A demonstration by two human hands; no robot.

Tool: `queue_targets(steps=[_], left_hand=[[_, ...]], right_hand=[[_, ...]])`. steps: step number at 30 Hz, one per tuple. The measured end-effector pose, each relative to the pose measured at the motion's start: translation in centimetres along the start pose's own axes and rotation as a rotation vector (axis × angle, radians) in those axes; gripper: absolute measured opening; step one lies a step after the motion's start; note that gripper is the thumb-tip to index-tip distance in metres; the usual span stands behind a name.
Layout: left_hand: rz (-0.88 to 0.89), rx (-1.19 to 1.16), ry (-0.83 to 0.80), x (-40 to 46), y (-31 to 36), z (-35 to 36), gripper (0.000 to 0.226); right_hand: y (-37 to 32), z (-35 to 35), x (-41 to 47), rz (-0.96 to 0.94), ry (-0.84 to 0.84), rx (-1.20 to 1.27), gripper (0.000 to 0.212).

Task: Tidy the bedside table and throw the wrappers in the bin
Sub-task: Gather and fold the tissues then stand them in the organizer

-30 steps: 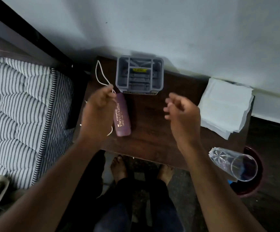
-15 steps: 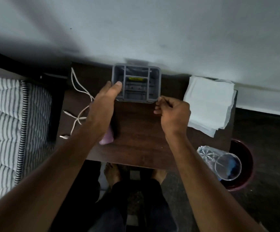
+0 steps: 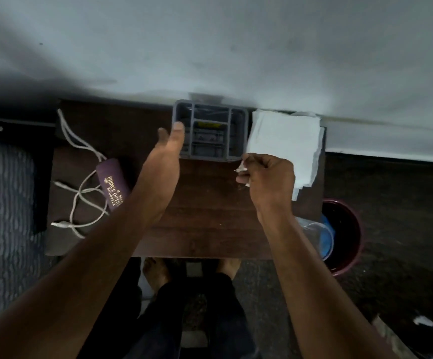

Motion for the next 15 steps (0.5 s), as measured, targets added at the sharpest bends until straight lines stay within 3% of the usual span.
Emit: queue_targets(steps=[3,5,7,11,13,15], left_hand=[[0.05,0.17,0.345,-2.1,0.4,-0.9,0.069],[0.115,0.1,0.382,-3.8,0.5,-0.8,0.047],[0.079,-0.009,0.215,-5.1,0.2,0.4,0.027],[-0.002,0.081,-0.138,-6.6,-0.9,5.5,0.025],[-0.001,0.088,-0.211,-6.3,-1.3,8.7,0.032],[0.038,0.218,-0.266,-5.5,-1.1,11.7,0.059]], right_hand=[[-2.7,-3.2,-0.9,0.01,-0.069,-0.086,0.004],[-5.1,-6.1,-1.1,-0.035,-0.148,-0.203,0.006],[-6.8,-9.2,-0.5,-0.051,-0.156,-0.284,0.01],[-5.9,-13.2,3.8,-0.016,0.016,-0.398,0.013],[-3.8,-13.8,6.3,0.034,0.074,-0.443,0.007],[-1.4,-13.8,8.3,0.08,0.092,-0.466,0.019]])
Point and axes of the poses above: each hand's wrist, its own x-axis towards the middle knuckle, its own z-axis out of the palm, y = z × x, the point moved 3 cm from there along x, towards the middle knuckle
